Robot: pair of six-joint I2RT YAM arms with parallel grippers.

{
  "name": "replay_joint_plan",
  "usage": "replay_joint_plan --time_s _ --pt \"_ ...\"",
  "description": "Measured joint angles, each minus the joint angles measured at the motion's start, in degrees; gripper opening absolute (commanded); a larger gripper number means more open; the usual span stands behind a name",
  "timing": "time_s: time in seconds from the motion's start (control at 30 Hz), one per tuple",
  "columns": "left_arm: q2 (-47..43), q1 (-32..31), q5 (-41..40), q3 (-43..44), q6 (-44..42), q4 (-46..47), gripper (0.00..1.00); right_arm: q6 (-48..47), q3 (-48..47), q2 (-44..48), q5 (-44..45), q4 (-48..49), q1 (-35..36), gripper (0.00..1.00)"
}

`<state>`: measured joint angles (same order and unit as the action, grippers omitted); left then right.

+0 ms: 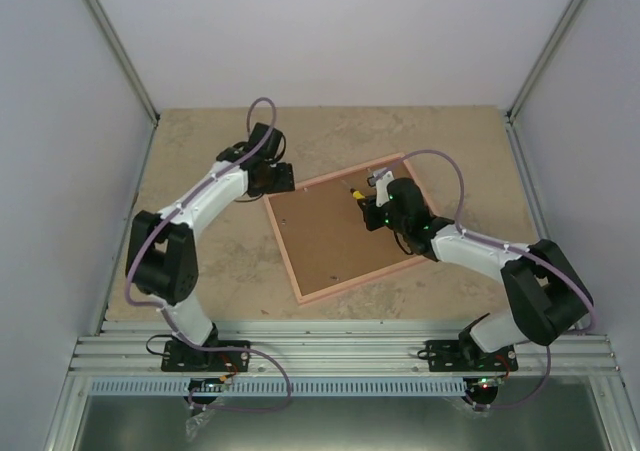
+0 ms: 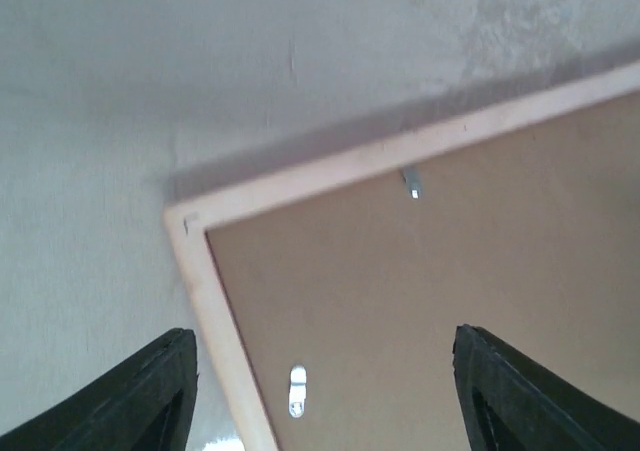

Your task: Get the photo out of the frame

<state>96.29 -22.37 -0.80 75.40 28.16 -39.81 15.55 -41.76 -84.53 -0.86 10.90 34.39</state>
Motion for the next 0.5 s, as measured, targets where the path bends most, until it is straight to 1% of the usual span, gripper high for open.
replay_joint_plan --time_s 0.07,0.23,0.3,0.5 --pt "3.4 0.0 -1.7 3.4 -4.2 0.2 0.78 0.0 0.1 0.3 -0.2 0.0 0.0 0.0" --pt "11.8 0.0 -4.3 8.6 -13.0 0.5 0.83 -0.1 1.0 1.7 -0.6 0.0 -0.2 0.0" --pt "14.6 0.0 -4.1 9.4 -16.0 1.2 0.83 -0.1 1.2 1.8 -0.7 -0.1 -0.2 0.01" --pt "18.8 0.0 -2.7 11.0 -21.1 2.3 0.84 -0.1 1.3 1.8 -0.9 -0.2 -0.2 0.01"
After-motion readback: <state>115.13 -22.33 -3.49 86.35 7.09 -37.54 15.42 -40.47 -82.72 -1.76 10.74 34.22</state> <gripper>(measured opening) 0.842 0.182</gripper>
